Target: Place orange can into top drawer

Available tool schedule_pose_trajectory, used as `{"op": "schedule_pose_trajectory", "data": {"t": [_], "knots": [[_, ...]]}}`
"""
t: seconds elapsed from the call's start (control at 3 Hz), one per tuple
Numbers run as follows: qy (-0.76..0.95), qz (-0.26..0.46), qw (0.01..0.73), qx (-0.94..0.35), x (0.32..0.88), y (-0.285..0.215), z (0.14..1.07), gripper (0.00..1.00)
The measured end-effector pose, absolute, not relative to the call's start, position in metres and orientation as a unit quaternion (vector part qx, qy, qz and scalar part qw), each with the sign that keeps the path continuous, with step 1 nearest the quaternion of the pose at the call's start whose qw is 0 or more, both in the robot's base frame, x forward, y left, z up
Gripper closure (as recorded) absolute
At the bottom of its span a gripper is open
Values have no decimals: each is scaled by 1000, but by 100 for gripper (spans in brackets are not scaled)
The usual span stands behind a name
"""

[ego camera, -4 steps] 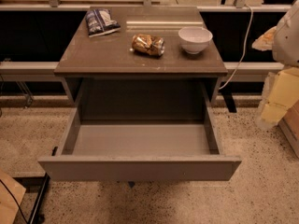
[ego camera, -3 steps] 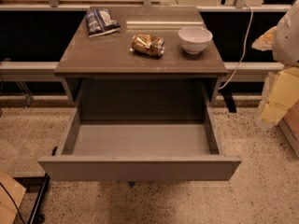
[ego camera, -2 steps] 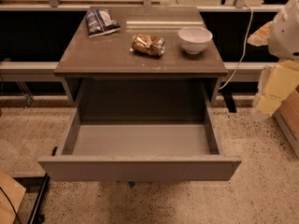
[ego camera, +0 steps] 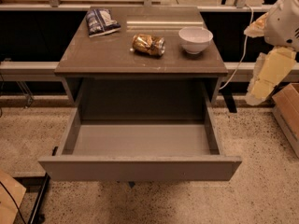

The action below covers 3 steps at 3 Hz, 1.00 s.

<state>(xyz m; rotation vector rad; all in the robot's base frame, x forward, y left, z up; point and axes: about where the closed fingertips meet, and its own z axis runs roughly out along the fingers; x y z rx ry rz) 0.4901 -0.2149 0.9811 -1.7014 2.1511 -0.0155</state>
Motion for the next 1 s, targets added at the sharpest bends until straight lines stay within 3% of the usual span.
{"op": "schedule_pose_trajectory", "data": {"t": [0.33, 1.0], "knots": [[769, -2, 195, -609, 490, -213, 978, 0], [718, 37, 250, -648, 567, -143, 962, 0]]}}
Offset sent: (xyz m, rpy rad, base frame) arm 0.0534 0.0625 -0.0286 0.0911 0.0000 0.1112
